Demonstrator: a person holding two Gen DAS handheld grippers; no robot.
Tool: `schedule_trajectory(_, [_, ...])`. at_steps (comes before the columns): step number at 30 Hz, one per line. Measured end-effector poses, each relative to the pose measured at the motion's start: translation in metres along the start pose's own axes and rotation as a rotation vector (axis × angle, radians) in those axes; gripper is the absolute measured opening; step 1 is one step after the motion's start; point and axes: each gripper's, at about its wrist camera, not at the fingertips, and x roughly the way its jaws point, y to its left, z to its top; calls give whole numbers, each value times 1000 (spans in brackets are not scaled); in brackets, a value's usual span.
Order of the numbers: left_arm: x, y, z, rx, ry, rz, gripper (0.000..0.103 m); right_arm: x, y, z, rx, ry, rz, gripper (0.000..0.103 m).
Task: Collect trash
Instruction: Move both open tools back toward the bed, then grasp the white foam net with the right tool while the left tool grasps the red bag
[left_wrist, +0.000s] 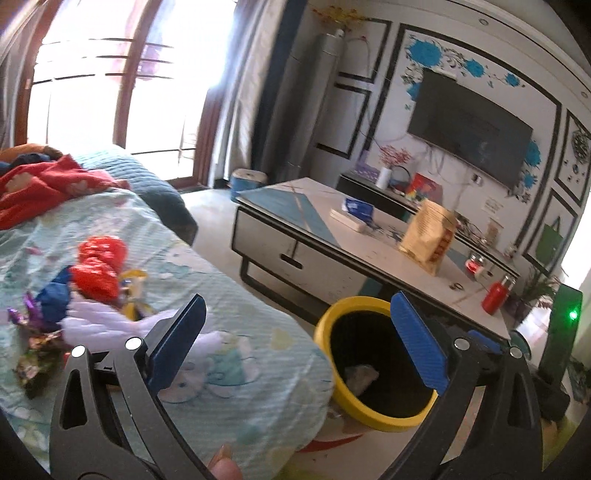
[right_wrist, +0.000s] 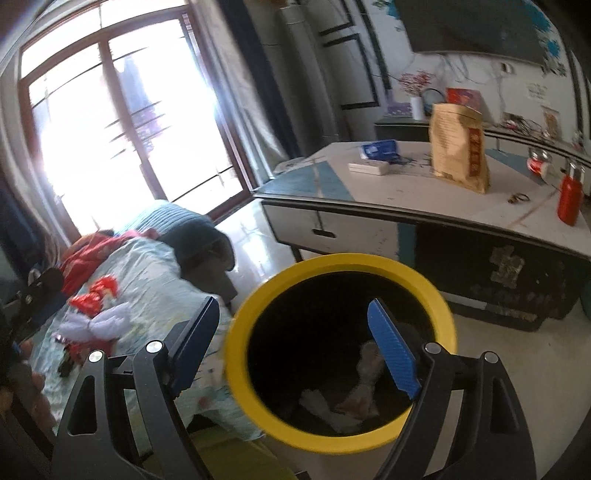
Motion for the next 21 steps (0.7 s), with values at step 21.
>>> schedule_trajectory(21, [-47,97,7,-171,-107,176,92,3,130,-17,-241,52,241,83])
